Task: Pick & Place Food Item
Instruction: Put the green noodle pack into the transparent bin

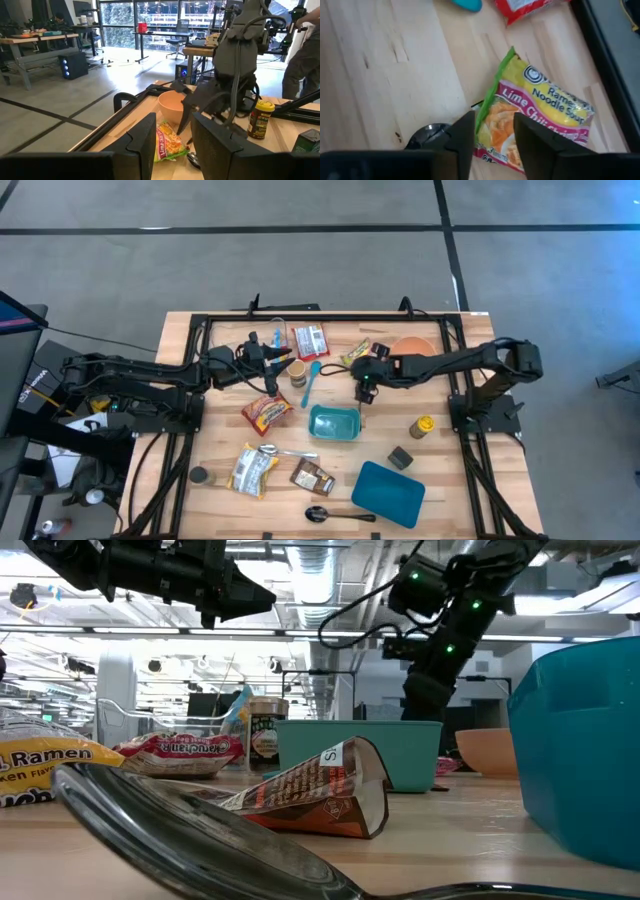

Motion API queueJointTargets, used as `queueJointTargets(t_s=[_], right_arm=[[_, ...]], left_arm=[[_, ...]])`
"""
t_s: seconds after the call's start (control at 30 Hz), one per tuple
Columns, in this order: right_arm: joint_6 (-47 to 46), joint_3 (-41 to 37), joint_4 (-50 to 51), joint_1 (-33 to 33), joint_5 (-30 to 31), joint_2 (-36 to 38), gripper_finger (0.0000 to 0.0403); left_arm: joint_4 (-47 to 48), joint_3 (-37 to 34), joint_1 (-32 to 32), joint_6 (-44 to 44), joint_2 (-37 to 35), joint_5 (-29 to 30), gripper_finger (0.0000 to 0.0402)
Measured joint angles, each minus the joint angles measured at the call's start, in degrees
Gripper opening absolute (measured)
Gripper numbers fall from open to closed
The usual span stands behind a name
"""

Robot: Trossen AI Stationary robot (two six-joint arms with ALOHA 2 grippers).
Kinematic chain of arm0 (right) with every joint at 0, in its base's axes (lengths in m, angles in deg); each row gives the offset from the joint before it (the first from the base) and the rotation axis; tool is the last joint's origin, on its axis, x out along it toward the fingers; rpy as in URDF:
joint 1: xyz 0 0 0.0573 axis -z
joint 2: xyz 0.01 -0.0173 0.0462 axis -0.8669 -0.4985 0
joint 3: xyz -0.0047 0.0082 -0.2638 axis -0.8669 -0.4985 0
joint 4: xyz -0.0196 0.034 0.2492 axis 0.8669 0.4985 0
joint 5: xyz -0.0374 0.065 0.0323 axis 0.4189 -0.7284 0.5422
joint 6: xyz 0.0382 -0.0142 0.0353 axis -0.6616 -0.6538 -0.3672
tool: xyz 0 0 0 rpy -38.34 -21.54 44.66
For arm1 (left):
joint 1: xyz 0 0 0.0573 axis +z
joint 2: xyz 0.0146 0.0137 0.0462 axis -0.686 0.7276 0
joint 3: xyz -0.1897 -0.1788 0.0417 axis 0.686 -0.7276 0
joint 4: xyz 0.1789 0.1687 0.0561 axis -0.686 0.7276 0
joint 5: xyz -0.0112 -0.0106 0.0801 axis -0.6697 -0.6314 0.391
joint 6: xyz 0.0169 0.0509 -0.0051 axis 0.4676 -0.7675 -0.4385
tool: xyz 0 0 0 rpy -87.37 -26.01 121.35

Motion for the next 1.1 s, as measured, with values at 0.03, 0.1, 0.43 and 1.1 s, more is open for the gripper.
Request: queueJointTargets(t_s=[0.03, 0.1, 0.43, 1.1], right_arm=[[0.0, 0.6, 0.2, 0.0, 0.0, -0.8, 0.0149], [-1.0, 1.9, 1.2, 0.0, 0.0, -2.3, 0.0167], [-7.5, 7.7, 10.3, 1.7, 0.4, -9.7, 0.0211], [-8.4, 8.6, 11.2, 2.7, 5.2, -14.1, 0.0121]], left_arm=[[0.0, 0.0, 0.0, 0.0, 0.0, 0.0, 0.0117], [0.0, 0.0, 0.0, 0.0, 0.0, 0.0, 0.0117], [0.0, 0.0, 0.0, 0.0, 0.0, 0.0, 0.0117], [0.0, 0.0, 0.0, 0.0, 0.0, 0.0, 0.0117]])
